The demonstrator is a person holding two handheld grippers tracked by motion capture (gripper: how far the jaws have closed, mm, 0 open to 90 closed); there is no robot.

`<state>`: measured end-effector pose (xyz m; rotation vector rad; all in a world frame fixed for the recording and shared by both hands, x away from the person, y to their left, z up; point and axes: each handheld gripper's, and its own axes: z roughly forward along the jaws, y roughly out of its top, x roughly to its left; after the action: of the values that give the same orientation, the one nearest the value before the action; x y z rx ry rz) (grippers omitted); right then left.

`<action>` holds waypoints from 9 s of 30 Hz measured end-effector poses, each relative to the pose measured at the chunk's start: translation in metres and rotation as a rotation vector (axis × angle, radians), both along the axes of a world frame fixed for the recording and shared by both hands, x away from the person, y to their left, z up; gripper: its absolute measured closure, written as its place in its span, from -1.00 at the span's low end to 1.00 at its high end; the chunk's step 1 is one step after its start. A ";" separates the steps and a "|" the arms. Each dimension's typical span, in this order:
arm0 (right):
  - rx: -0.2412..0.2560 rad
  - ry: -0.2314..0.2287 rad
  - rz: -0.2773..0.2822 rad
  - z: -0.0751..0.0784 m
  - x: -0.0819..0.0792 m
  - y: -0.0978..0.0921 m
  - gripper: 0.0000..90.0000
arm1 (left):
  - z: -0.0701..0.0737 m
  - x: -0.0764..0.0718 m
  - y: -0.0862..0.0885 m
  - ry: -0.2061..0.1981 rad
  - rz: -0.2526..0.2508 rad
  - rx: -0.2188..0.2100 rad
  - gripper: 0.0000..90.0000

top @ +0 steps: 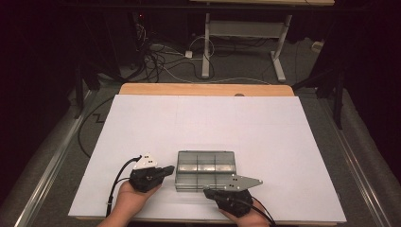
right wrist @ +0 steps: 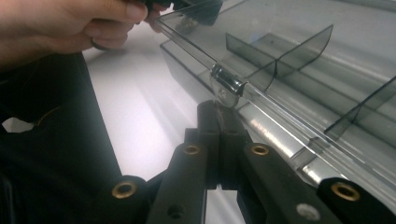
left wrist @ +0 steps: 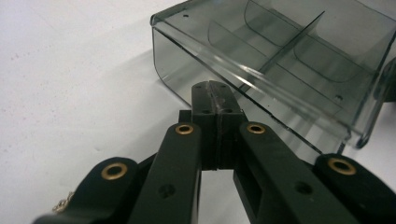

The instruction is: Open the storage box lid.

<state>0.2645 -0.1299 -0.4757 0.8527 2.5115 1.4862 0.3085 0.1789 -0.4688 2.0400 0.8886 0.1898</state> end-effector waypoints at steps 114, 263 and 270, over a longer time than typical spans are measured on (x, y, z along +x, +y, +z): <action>-0.003 -0.123 -0.340 0.020 0.028 -0.089 1.00 | 0.014 0.003 -0.010 -0.076 -0.055 -0.109 0.94; 0.096 -0.164 -0.434 0.037 0.140 -0.056 1.00 | 0.027 0.107 -0.018 -0.087 0.115 -0.156 0.94; 0.088 -0.163 -0.440 0.036 0.142 -0.057 1.00 | 0.027 0.108 -0.021 -0.084 0.112 -0.154 0.94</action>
<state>0.4069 -0.1869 -0.4400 1.1533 1.9891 1.4507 0.4170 0.1580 -0.4422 1.8281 0.9365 0.2590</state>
